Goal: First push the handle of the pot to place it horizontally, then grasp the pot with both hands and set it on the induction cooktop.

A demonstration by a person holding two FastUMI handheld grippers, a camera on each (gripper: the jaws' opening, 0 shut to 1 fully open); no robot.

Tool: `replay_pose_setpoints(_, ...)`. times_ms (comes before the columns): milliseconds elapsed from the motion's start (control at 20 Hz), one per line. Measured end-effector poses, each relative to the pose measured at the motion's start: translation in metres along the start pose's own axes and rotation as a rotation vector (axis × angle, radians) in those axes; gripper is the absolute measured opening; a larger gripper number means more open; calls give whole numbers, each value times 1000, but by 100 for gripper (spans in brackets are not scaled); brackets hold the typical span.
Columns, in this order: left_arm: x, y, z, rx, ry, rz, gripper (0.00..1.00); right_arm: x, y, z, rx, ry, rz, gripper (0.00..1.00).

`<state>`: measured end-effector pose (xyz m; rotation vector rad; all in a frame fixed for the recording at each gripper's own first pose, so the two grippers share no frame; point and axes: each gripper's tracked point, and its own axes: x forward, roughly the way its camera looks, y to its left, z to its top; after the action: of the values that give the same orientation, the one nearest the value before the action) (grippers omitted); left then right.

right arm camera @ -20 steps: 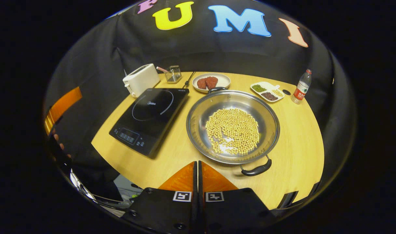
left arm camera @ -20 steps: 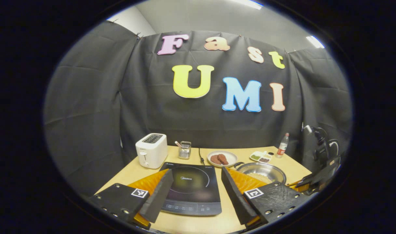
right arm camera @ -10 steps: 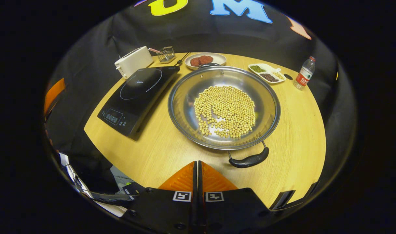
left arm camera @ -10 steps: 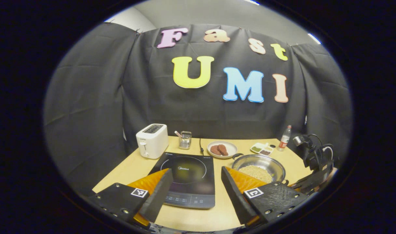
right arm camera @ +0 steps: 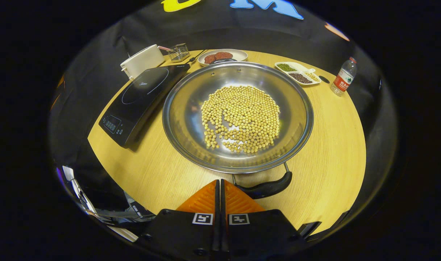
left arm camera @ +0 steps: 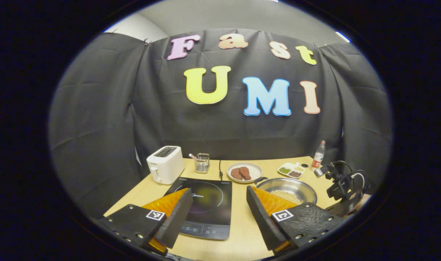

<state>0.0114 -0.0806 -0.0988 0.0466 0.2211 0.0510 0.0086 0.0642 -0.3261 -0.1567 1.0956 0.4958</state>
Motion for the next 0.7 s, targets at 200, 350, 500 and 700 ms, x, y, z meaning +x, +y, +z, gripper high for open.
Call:
replay_pose_setpoints(200,6,-26,1,23,8,-31,88,-3,-7,-1,6,-3,26,2)
replay_pose_setpoints(350,12,-44,-1,21,21,-62,91,-4,-21,0,9,1,9,2)
replay_pose_setpoints(500,17,-54,-5,34,38,-81,88,-7,-36,-2,27,-1,-8,2)
replay_pose_setpoints(700,21,-58,-14,23,67,-79,91,-7,-54,3,58,-11,-22,2)
